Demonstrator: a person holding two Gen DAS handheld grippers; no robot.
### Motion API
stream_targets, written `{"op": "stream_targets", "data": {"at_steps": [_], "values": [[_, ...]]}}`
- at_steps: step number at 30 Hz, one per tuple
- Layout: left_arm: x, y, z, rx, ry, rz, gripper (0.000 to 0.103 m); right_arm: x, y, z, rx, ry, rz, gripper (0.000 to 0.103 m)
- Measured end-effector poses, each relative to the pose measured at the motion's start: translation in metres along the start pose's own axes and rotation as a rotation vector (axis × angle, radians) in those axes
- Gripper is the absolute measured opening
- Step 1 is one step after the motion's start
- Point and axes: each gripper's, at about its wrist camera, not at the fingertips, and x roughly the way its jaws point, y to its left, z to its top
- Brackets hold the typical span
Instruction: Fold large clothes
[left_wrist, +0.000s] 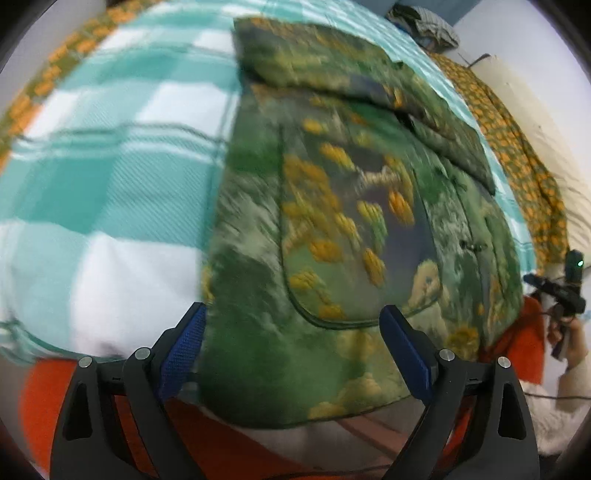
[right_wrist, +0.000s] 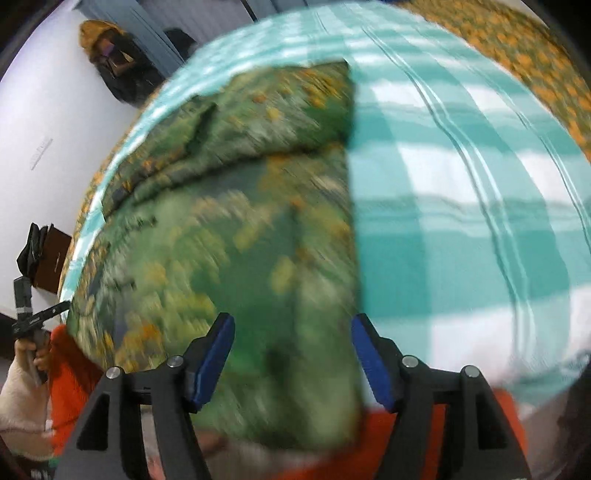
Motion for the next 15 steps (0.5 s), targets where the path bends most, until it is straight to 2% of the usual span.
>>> {"op": "stream_targets", "data": {"at_steps": [3, 5, 7, 9, 12, 13, 14, 15], "values": [[0.012, -0.004, 0.003, -0.012, 0.028, -0.001, 0.094, 0.014, -0.005, -0.007, -0.006, 0.09, 0.037, 0.067], [0.014, -0.006, 0.004, -0.01, 0.037, 0.003, 0.094, 0.026, -0.003, -0.009, -0.028, 0.126, 0.002, 0.067], [0.015, -0.01, 0.002, 0.018, 0.048, 0.012, 0.094, 0.037, -0.003, -0.01, -0.029, 0.167, -0.025, 0.067], [0.015, -0.016, 0.0, 0.06, 0.06, 0.022, 0.092, 0.048, 0.0, -0.012, -0.044, 0.228, 0.011, 0.067], [0.013, -0.017, -0.004, 0.088, 0.063, 0.04, 0.08, 0.052, 0.007, -0.013, -0.078, 0.263, -0.007, 0.068], [0.013, -0.016, -0.004, 0.082, 0.063, 0.043, 0.073, 0.052, 0.009, -0.012, -0.084, 0.267, 0.0, 0.069], [0.012, -0.013, -0.004, 0.069, 0.065, 0.051, 0.065, 0.053, 0.01, -0.013, -0.095, 0.273, 0.01, 0.067], [0.011, -0.011, -0.004, 0.059, 0.065, 0.054, 0.06, 0.053, 0.012, -0.013, -0.101, 0.276, 0.03, 0.058]]}}
